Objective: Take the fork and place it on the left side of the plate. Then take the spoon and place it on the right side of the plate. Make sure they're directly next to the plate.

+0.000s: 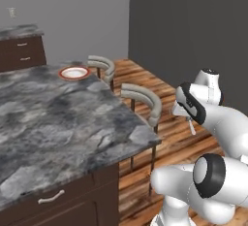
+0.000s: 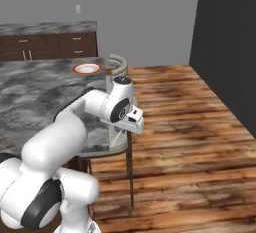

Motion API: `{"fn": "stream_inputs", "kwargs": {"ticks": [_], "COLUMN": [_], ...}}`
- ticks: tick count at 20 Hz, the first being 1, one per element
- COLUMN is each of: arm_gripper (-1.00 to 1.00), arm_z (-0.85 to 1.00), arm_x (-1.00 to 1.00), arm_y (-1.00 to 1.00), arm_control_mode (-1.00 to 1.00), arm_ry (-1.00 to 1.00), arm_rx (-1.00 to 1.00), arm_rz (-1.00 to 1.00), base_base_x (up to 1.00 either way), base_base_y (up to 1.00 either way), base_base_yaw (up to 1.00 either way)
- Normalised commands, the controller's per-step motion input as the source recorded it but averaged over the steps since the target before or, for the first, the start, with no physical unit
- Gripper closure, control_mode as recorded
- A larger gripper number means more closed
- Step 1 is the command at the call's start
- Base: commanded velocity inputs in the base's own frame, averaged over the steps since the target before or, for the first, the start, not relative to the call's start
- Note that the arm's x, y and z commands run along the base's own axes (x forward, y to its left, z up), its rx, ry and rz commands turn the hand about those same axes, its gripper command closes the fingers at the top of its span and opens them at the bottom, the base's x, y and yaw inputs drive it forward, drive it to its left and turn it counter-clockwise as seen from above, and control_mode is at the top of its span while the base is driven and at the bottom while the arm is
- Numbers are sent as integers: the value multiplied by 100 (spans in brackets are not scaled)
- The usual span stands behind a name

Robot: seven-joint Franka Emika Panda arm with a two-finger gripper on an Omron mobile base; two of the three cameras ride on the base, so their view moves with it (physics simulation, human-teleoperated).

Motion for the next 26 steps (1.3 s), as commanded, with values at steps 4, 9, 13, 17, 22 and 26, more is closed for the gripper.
{"fn": "stream_inputs", "kwargs": {"ticks": [4,9,13,17,22,26], "arm_gripper": [100,100,100,100,100,100], "arm_z": [0,0,0,0,0,0], "arm_x": [0,0,0,0,0,0], "arm_y": [0,0,0,0,0,0], "arm_control_mode": [100,100,100,100,100,100], "arm_ry": [0,0,0,0,0,0], "arm_rx": [0,0,0,0,0,0], "arm_rz": [0,0,0,0,0,0], "base_base_x": [39,46,67,90,93,91], "base_base_y": [-70,-67,-55,-38,-30,-25], "base_base_yaw": [0,0,0,3,10,18]}}
